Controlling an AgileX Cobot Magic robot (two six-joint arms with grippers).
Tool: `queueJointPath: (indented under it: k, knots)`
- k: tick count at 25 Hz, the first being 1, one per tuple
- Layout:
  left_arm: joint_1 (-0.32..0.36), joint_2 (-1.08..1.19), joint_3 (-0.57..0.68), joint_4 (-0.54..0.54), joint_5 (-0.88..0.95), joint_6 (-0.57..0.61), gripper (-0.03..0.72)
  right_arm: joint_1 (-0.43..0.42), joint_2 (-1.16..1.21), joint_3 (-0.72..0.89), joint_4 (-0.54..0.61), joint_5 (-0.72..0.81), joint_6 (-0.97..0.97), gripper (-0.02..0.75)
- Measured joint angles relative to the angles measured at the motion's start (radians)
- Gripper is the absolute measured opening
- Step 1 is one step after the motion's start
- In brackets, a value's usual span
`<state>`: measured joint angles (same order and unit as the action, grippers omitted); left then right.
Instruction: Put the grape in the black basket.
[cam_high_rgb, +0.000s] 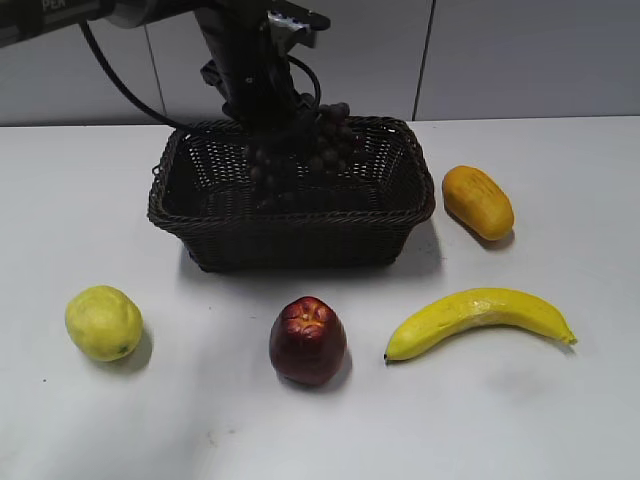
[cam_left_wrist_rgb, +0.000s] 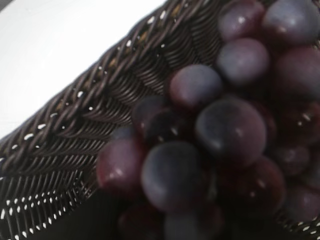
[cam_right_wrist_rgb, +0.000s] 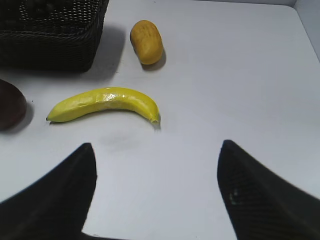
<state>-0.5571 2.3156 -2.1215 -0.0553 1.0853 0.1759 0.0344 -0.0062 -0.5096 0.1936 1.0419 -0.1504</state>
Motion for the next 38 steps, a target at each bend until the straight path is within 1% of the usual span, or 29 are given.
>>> queueJointPath:
  k: [1, 2, 3, 4, 5, 6, 7, 12, 15, 18, 21, 23, 25, 28, 30, 32, 35, 38]
  knots:
    - [0.000, 0.000, 0.000, -0.001, 0.000, 0.000, 0.286, 0.000, 0.000, 0.000, 0.000, 0.000, 0.000, 0.572]
    - [0.000, 0.000, 0.000, -0.003, 0.001, 0.000, 0.328, 0.000, 0.000, 0.000, 0.000, 0.000, 0.000, 0.572]
    - [0.000, 0.000, 0.000, -0.004, 0.002, 0.000, 0.404, 0.000, 0.000, 0.000, 0.000, 0.000, 0.000, 0.572]
    - [0.000, -0.002, 0.000, -0.006, 0.004, 0.000, 0.496, 0.000, 0.000, 0.000, 0.000, 0.000, 0.000, 0.572]
    - [0.000, -0.011, 0.000, -0.006, 0.007, 0.000, 0.561, 0.000, 0.000, 0.000, 0.000, 0.000, 0.000, 0.572]
    - [0.000, -0.021, 0.000, -0.007, 0.013, 0.000, 0.596, 0.000, 0.000, 0.000, 0.000, 0.000, 0.000, 0.572]
    - [0.000, -0.037, 0.000, -0.007, 0.019, 0.000, 0.616, 0.000, 0.000, 0.000, 0.000, 0.000, 0.000, 0.572]
    - [0.017, -0.141, 0.000, -0.006, 0.072, 0.000, 0.630, 0.000, 0.000, 0.000, 0.000, 0.000, 0.000, 0.572]
    - [0.054, -0.222, 0.000, 0.012, 0.120, -0.014, 0.626, 0.000, 0.000, 0.000, 0.000, 0.000, 0.000, 0.572]
    - [0.109, -0.313, 0.000, 0.049, 0.127, -0.060, 0.614, 0.000, 0.000, 0.000, 0.000, 0.000, 0.000, 0.572]
    - [0.174, -0.410, 0.000, 0.062, 0.128, -0.095, 0.606, 0.000, 0.000, 0.000, 0.000, 0.000, 0.000, 0.572]
    - [0.235, -0.477, 0.001, 0.067, 0.129, -0.102, 0.596, 0.000, 0.000, 0.000, 0.000, 0.000, 0.000, 0.572]
    - [0.290, -0.541, 0.028, 0.068, 0.129, -0.103, 0.591, 0.000, 0.000, 0.000, 0.000, 0.000, 0.000, 0.572]
    - [0.376, -0.642, 0.134, 0.070, 0.128, -0.104, 0.589, 0.000, 0.000, 0.000, 0.000, 0.000, 0.000, 0.572]
    - [0.427, -0.715, 0.248, 0.073, 0.130, -0.104, 0.589, 0.000, 0.000, 0.000, 0.000, 0.000, 0.000, 0.572]
    - [0.463, -0.784, 0.367, 0.073, 0.133, -0.104, 0.588, 0.000, 0.000, 0.000, 0.000, 0.000, 0.000, 0.572]
    - [0.506, -0.899, 0.553, 0.073, 0.134, -0.105, 0.587, 0.000, 0.000, 0.000, 0.000, 0.000, 0.000, 0.572]
    - [0.524, -1.037, 0.728, 0.073, 0.137, -0.106, 0.587, 0.000, 0.000, 0.000, 0.000, 0.000, 0.000, 0.572]
